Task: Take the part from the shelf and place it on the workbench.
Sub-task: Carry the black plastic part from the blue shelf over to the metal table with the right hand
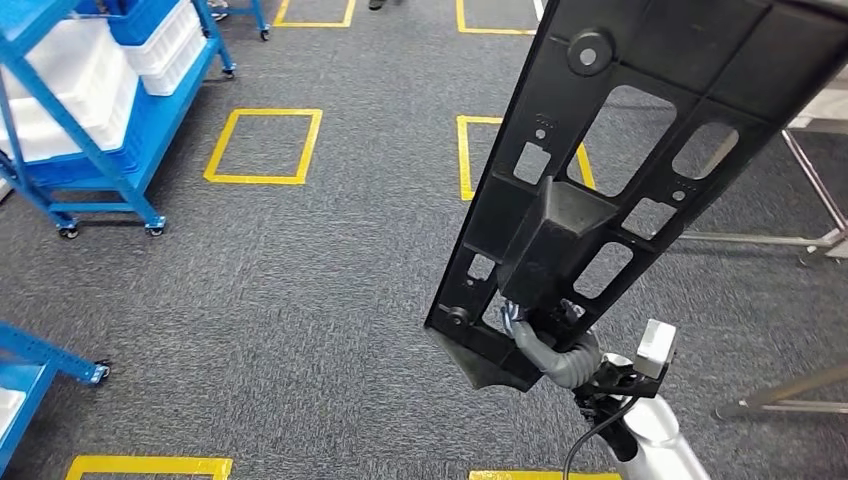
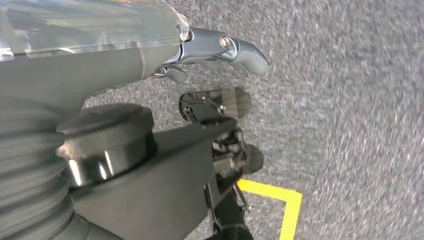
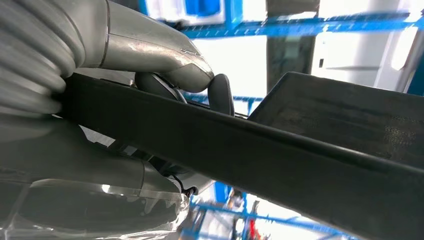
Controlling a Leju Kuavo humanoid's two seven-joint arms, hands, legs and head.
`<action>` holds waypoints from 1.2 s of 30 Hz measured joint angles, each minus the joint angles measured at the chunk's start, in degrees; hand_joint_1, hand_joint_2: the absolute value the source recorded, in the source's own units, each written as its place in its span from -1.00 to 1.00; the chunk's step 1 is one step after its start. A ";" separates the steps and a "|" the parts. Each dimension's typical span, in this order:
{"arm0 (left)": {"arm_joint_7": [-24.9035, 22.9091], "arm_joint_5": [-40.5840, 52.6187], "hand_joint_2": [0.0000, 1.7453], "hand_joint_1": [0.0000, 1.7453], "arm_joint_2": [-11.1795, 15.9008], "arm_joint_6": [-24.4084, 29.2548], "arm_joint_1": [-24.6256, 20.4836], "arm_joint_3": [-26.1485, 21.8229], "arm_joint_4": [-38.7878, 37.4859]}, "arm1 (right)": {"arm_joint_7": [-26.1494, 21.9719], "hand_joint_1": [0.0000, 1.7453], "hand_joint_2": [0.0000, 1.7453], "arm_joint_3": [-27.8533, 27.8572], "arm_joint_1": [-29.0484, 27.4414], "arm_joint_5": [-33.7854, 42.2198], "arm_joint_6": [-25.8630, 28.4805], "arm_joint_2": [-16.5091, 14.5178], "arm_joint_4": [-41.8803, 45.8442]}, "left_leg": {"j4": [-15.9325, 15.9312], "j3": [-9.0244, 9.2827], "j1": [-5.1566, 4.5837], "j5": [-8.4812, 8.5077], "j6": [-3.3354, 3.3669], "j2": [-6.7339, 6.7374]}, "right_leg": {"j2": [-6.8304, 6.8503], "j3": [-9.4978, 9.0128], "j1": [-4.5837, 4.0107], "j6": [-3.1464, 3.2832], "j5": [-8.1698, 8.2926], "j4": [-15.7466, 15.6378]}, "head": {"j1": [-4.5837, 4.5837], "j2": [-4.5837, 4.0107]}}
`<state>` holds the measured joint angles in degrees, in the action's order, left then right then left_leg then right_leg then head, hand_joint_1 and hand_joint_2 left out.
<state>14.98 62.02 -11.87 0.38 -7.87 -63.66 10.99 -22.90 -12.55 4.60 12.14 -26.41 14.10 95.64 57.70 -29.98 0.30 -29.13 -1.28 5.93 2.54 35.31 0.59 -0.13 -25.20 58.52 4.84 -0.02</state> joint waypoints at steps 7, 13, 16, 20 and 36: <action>-0.53 0.91 1.00 -1.00 0.00 -0.48 -0.28 0.11 0.00 | 0.40 1.00 1.00 5.10 -0.43 -0.50 0.56 4.72 -0.83 | 15.69 -7.62 0.31 -5.68 -0.07 -5.50 | -5.08 -0.16 -0.08 1.04 0.27 -0.16 | -0.01 0.00; -0.29 0.23 1.00 -1.00 0.11 -0.88 -0.62 0.13 0.00 | 1.08 1.00 1.00 7.00 1.01 -1.64 -2.18 7.12 -1.51 | 0.93 -2.04 0.31 1.33 1.35 -10.24 | -9.80 0.79 0.43 -0.56 0.64 0.41 | -0.01 0.00; 0.06 -0.47 1.00 -1.00 0.00 -0.89 -0.76 0.08 0.00 | 1.13 1.00 1.00 7.00 2.86 -1.64 -3.95 8.12 -2.53 | -0.34 -1.39 0.33 2.05 2.38 -8.25 | -8.47 1.63 0.66 -1.63 0.16 1.30 | -0.01 0.00; 0.17 -0.97 1.00 -1.00 -0.09 -0.86 -0.46 -0.21 0.00 | 1.08 1.00 1.00 6.72 5.95 -1.61 -4.92 8.51 -4.12 | -0.83 -1.21 0.00 2.32 2.95 -5.30 | -3.17 7.65 0.77 -2.48 -5.76 13.99 | -0.01 0.00; 1.00 -3.27 1.00 -1.00 -0.26 -0.13 0.43 -2.42 0.00 | 0.81 1.00 1.00 3.06 16.35 2.18 -7.00 8.76 -9.75 | 16.47 -8.85 -0.17 -6.49 0.37 -5.39 | -4.18 0.13 0.13 0.75 0.77 -0.57 | -0.01 0.00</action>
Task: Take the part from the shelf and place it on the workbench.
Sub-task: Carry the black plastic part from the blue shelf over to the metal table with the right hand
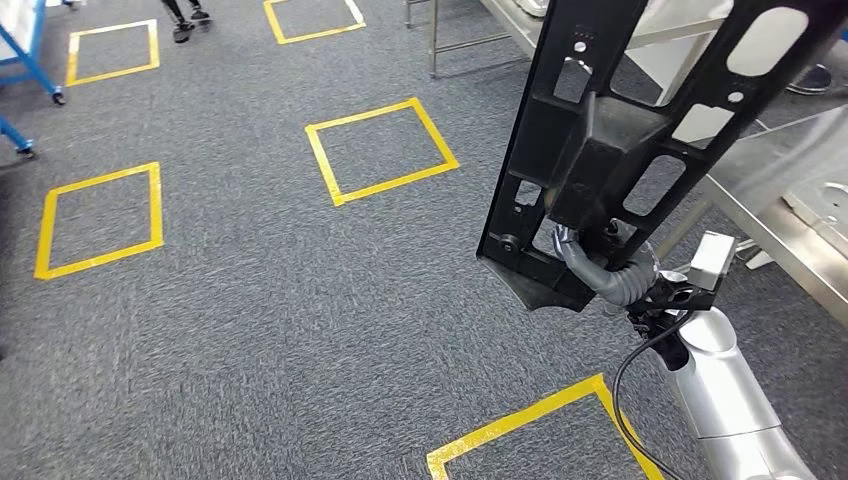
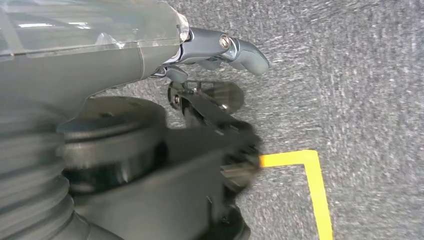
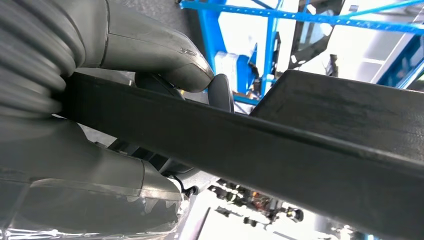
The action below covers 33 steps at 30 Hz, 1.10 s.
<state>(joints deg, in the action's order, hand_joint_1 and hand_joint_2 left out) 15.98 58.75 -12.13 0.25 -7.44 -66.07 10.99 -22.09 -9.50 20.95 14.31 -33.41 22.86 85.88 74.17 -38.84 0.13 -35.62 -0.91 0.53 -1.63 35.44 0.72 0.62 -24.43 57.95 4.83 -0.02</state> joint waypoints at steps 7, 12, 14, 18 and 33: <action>-0.34 0.83 1.00 -1.00 0.08 0.02 0.18 -0.05 0.00 | -0.15 1.00 1.00 -0.75 -1.33 0.45 0.84 0.15 -0.11 | -15.77 6.04 -0.04 8.76 1.35 -4.96 | -4.67 0.50 0.13 -1.03 0.14 0.44 | 0.00 0.00; -0.83 1.29 1.00 -1.00 0.03 -0.01 -0.48 0.06 0.00 | 0.01 1.00 1.00 -0.04 -3.32 1.12 1.44 1.51 1.20 | -17.79 6.97 0.01 9.94 2.85 -1.55 | -1.60 2.82 0.20 -2.45 -2.33 4.66 | -0.01 0.00; -1.06 1.46 1.00 -1.00 0.03 -0.04 -0.71 0.09 0.00 | 0.56 1.00 1.00 0.14 -3.16 1.73 1.40 1.71 1.26 | -17.87 6.98 -0.22 9.91 3.05 0.00 | 0.68 6.55 0.27 -2.87 -5.82 12.26 | -0.01 0.00; -1.20 1.87 1.00 -1.00 0.00 -0.05 -1.34 0.16 0.00 | 1.76 1.00 1.00 0.69 -2.97 3.04 1.32 2.44 1.21 | -17.55 6.91 -0.39 9.53 2.88 2.84 | 2.25 4.97 0.66 -3.32 -3.36 10.22 | 0.00 0.00; -2.49 2.21 1.00 -1.00 -0.14 -0.16 -1.58 0.96 0.00 | 3.25 1.00 1.00 2.00 -4.50 0.13 3.54 1.04 4.05 | -3.65 0.77 -0.18 4.02 0.58 -0.44 | -1.85 -0.88 -0.12 -0.03 -0.01 -0.65 | 0.00 0.00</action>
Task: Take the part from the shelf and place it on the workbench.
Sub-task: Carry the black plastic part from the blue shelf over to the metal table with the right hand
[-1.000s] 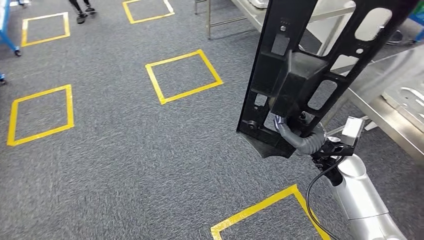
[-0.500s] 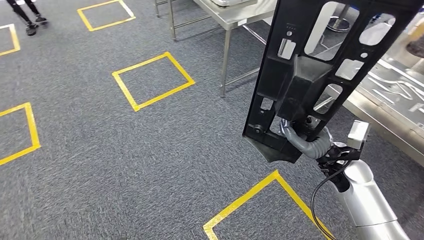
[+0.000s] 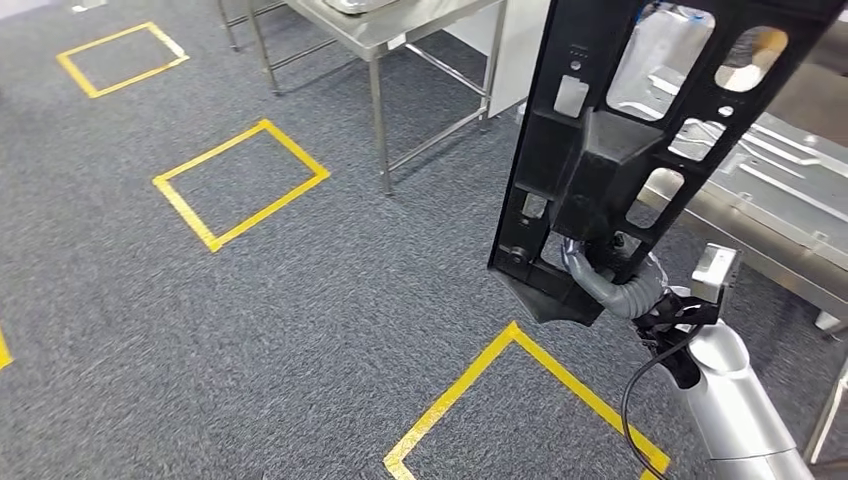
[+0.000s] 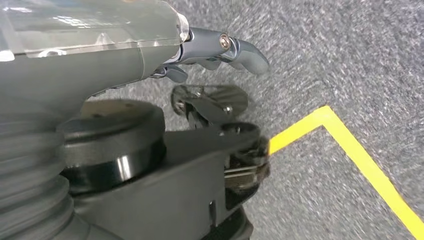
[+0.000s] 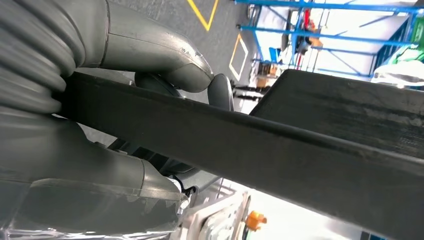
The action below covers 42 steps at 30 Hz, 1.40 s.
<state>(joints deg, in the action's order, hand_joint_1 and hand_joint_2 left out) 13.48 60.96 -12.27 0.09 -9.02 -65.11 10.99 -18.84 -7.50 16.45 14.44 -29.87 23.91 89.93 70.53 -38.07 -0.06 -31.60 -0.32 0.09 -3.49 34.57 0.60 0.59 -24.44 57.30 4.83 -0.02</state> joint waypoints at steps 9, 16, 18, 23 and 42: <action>0.55 -0.80 1.00 -1.00 0.03 0.00 0.34 -0.04 0.00 | -0.10 1.00 1.00 0.05 0.13 -0.82 -0.45 -1.15 0.02 | -14.04 5.93 0.09 5.98 2.41 -1.03 | -0.46 2.18 0.21 -2.42 -1.85 3.27 | -0.01 0.00; 0.60 -0.99 1.00 -1.00 0.02 0.09 0.85 -0.08 0.00 | -0.14 1.00 1.00 0.04 0.54 -1.02 -0.63 -1.42 -0.92 | -13.84 6.13 -0.29 5.36 2.46 3.39 | 4.56 4.49 0.70 -3.27 -2.68 8.69 | -0.01 0.00; 0.62 -1.04 1.00 -1.00 0.02 0.11 0.82 -0.09 0.00 | -0.17 1.00 1.00 0.04 0.92 -1.02 -0.78 -1.42 -1.02 | -13.58 6.32 -0.56 4.93 1.96 4.38 | 6.58 0.94 0.31 -2.75 -0.45 1.96 | -0.01 0.00; 0.88 -1.46 1.00 -1.00 0.01 0.41 0.65 -0.21 0.00 | -0.50 1.00 1.00 0.08 2.32 -0.99 -1.42 -1.38 -1.87 | -12.70 6.52 -0.49 3.63 0.37 5.09 | 4.70 0.34 0.08 -0.94 0.00 -0.02 | 0.00 0.00; 0.74 -1.55 1.00 -1.00 0.02 0.42 0.42 -0.98 0.00 | -0.11 1.00 1.00 0.50 6.57 -1.08 -1.54 -1.12 -5.49 | -14.07 5.62 -0.06 6.23 2.93 0.46 | 2.30 6.79 0.25 -2.72 -5.82 12.21 | -0.01 0.00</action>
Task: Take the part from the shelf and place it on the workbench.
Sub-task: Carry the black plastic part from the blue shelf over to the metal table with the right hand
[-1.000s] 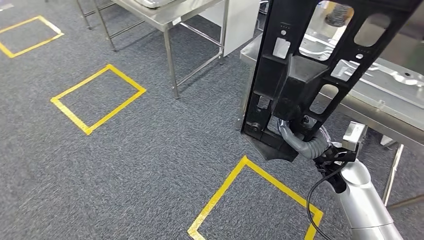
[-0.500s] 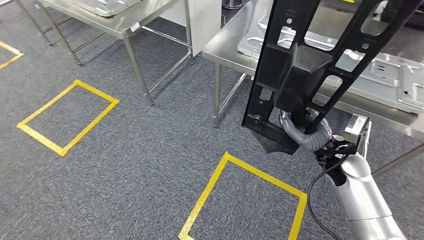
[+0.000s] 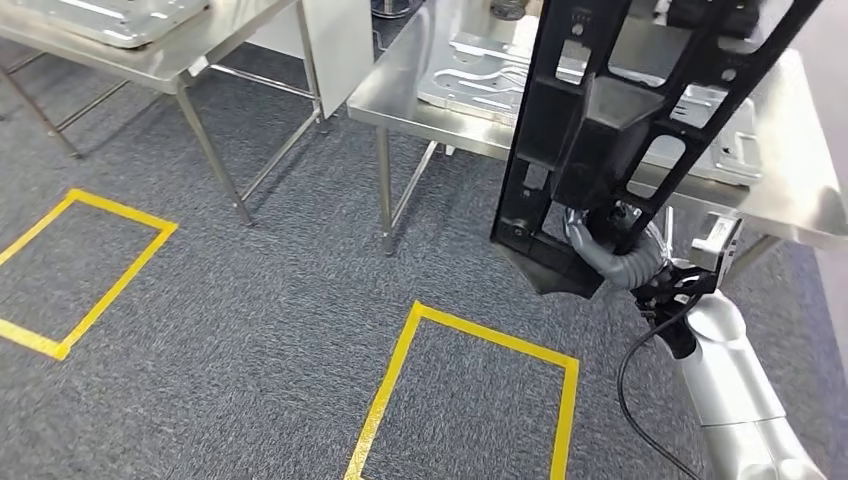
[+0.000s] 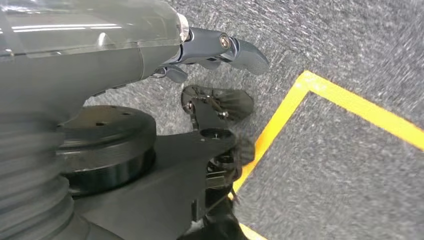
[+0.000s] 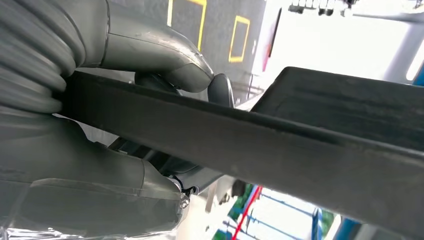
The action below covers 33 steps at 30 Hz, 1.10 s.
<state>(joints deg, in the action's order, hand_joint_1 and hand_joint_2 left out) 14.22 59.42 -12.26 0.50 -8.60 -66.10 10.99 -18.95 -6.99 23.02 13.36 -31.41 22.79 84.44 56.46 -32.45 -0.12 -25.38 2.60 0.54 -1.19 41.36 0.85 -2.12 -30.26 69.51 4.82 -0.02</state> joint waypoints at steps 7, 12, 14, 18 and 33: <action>-0.40 0.73 1.00 -1.00 0.01 -0.11 -0.21 0.11 0.00 | 0.16 1.00 1.00 0.50 -0.03 0.42 -0.01 0.64 -0.60 | 0.73 0.41 -0.33 -1.19 -0.96 4.40 | 4.87 -6.13 0.01 -0.08 5.60 -11.03 | 0.00 0.00; -0.68 1.23 1.00 -1.00 0.02 -0.15 -0.69 0.20 0.00 | 0.16 1.00 1.00 1.74 -1.58 1.09 0.03 1.78 0.20 | 2.37 0.30 -0.20 -3.08 -2.43 4.77 | 2.51 -6.57 -0.10 1.64 5.90 -12.30 | 0.01 0.00; -0.79 1.32 1.00 -1.00 0.02 -0.19 -0.76 0.22 0.00 | 0.12 1.00 1.00 2.04 -2.12 1.17 0.08 1.85 0.81 | 8.58 -2.31 0.17 -6.44 -2.79 1.69 | 1.26 -6.69 0.05 2.14 5.99 -12.43 | 0.00 0.00; -1.02 1.44 1.00 -1.00 0.02 -0.29 -0.65 0.22 0.00 | 0.21 1.00 1.00 2.10 -3.61 1.09 0.16 1.77 1.64 | 17.66 -7.44 0.29 -8.19 -2.78 -0.10 | -1.89 -6.71 -0.17 2.35 5.94 -12.24 | 0.01 0.00; -0.79 1.10 1.00 -1.00 -0.15 -1.19 -0.83 0.22 0.00 | 0.72 1.00 1.00 3.54 -4.27 1.16 0.55 2.02 2.83 | 0.03 -0.36 0.24 0.11 -0.10 -0.89 | 0.70 1.11 0.68 -0.97 -0.89 3.79 | -0.01 0.00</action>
<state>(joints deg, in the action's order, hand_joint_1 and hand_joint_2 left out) 13.44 60.52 -12.41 -0.68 -9.44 -65.88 10.99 -18.23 -3.45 18.75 14.52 -30.86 24.81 87.27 56.49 -32.80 0.12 -25.26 2.50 -0.34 -0.49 42.47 1.53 -3.09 -31.14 73.29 4.81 -0.02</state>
